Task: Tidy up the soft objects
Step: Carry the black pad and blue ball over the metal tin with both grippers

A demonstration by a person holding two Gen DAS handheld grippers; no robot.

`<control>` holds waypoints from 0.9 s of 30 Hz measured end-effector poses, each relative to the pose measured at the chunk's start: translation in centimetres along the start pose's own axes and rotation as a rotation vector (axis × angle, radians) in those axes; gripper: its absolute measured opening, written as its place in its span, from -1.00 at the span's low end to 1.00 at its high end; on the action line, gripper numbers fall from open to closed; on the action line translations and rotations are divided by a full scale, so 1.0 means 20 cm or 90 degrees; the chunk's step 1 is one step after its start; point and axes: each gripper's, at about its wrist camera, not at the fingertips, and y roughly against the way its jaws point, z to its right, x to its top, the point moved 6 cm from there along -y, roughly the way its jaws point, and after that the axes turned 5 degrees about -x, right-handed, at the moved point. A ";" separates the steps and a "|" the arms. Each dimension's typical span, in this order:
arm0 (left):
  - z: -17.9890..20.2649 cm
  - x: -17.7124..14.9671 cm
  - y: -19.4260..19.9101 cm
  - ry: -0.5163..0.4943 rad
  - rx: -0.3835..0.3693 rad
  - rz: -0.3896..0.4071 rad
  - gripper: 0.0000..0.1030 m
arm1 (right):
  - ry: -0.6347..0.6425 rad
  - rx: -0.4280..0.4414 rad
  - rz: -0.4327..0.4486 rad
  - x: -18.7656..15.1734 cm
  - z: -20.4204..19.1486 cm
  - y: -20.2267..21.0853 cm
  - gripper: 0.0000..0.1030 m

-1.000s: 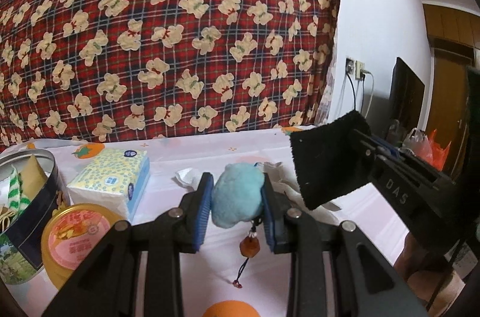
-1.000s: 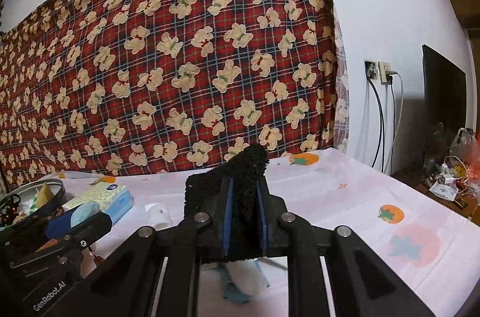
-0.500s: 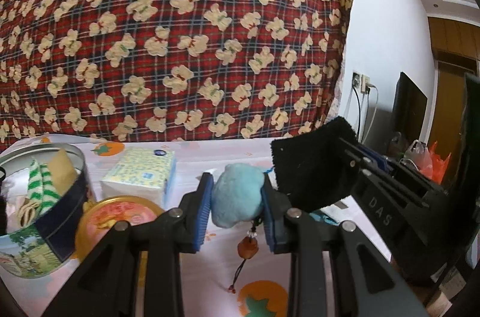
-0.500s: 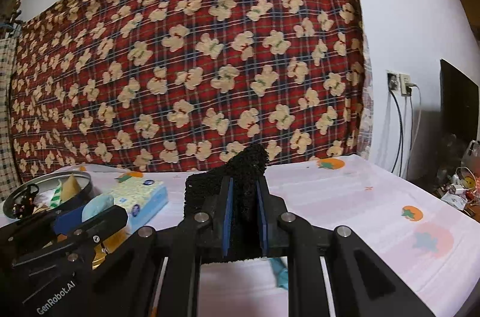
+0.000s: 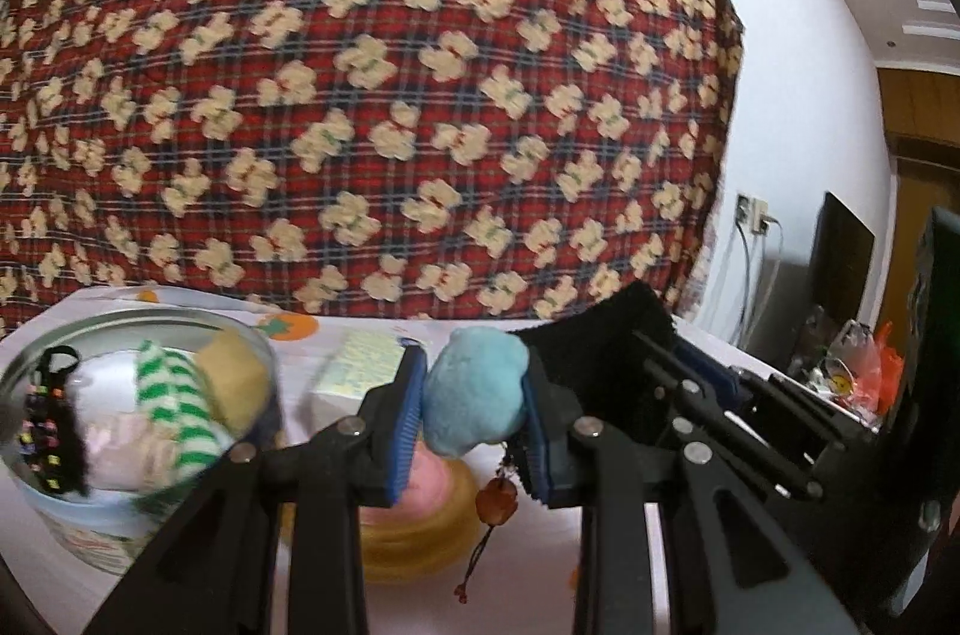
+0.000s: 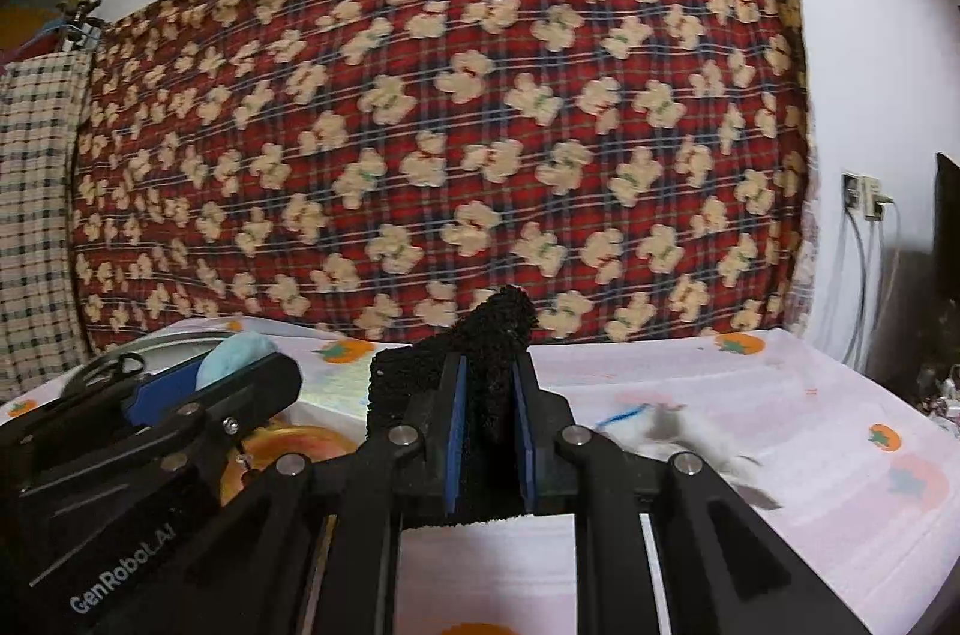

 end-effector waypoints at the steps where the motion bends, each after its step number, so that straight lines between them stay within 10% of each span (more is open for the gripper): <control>1: -0.03 0.01 0.01 0.003 0.007 0.003 -0.43 | 0.000 0.009 0.000 0.00 -0.04 0.00 -0.68; 27: -0.88 0.18 0.30 0.064 0.215 0.070 -0.43 | -0.011 0.167 0.014 0.21 -0.87 -0.10 -0.68</control>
